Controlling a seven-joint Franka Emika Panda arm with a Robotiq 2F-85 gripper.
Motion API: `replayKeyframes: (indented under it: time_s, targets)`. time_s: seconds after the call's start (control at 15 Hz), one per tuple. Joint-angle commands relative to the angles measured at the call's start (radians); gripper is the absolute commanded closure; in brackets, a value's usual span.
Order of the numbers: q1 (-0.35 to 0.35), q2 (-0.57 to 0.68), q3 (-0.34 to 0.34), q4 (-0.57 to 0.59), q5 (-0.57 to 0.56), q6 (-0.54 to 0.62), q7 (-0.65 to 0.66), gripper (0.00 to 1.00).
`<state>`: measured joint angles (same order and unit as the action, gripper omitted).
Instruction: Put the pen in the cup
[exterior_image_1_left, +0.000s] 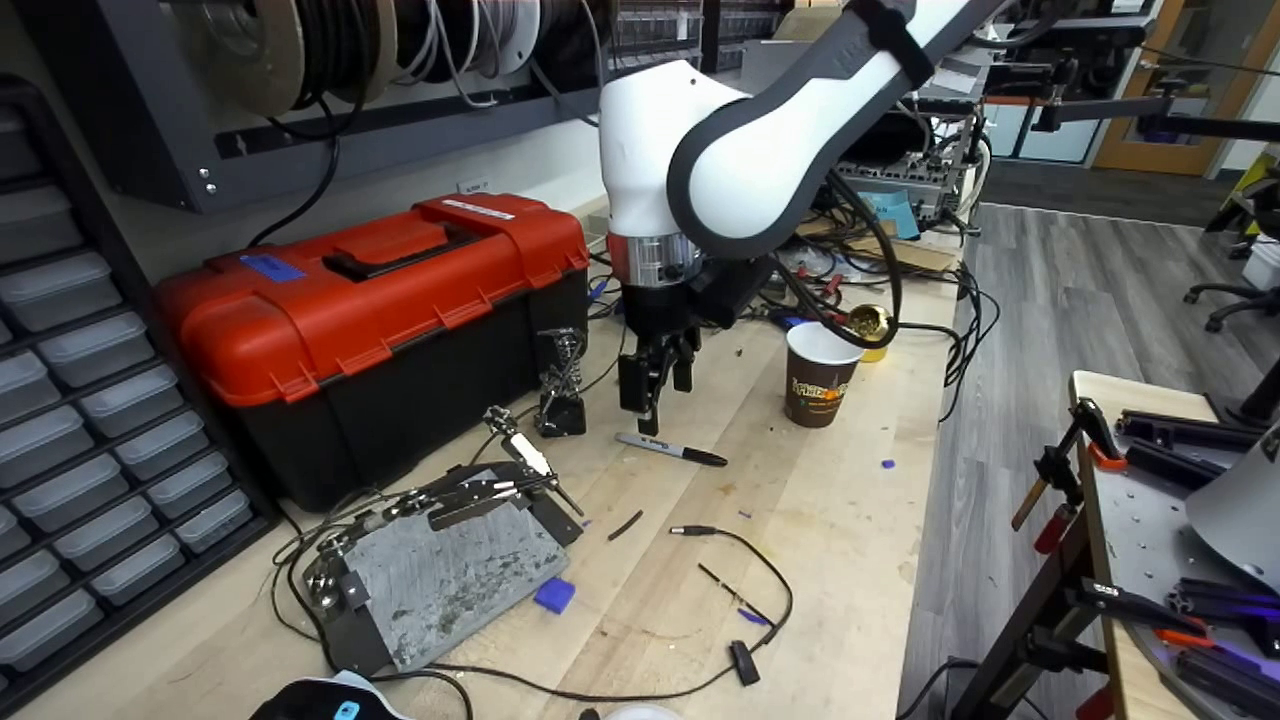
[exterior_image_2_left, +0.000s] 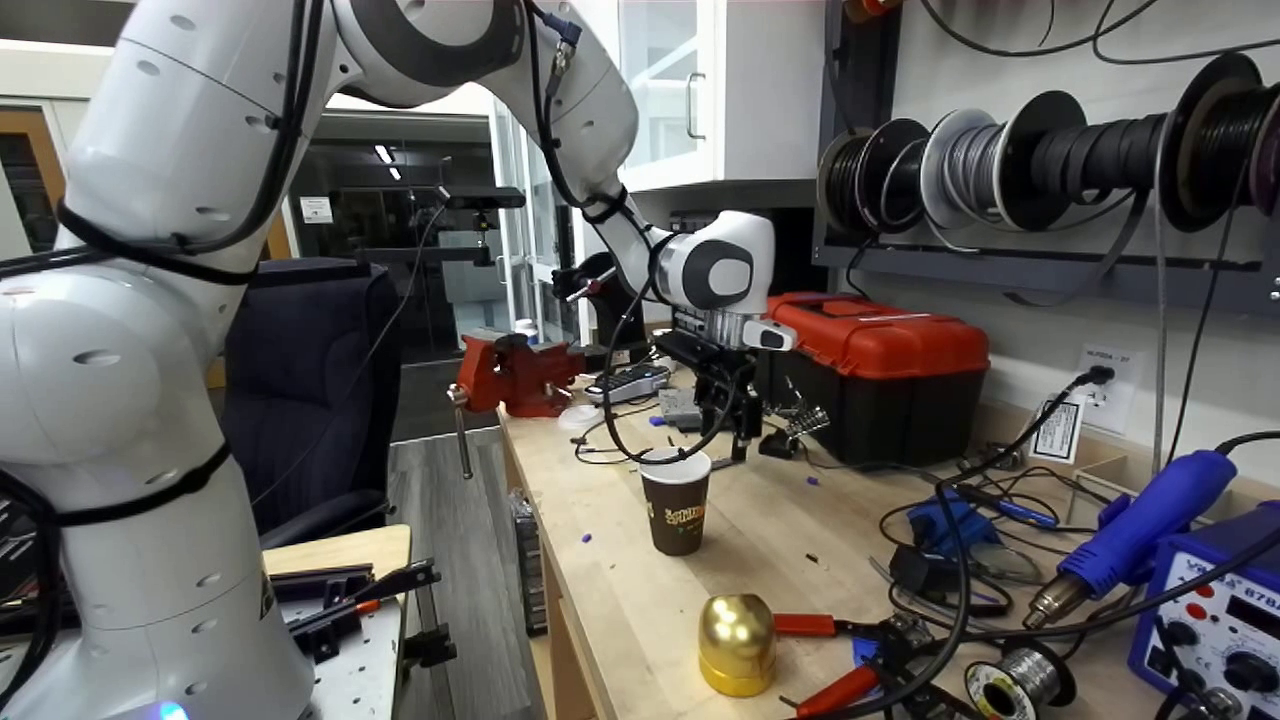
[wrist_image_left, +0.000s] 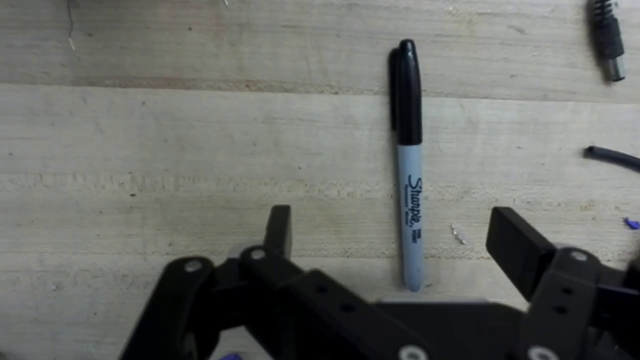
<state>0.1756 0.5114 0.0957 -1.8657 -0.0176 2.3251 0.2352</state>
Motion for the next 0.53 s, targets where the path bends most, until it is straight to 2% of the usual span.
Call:
replayKeyframes:
  time_s: [0.0,0.47]
  targets:
    - [0.030,-0.024,-0.033,-0.043,-0.055,0.047,0.007,0.00]
    - [0.072,-0.027,-0.049,-0.047,-0.155,0.047,0.034,0.00]
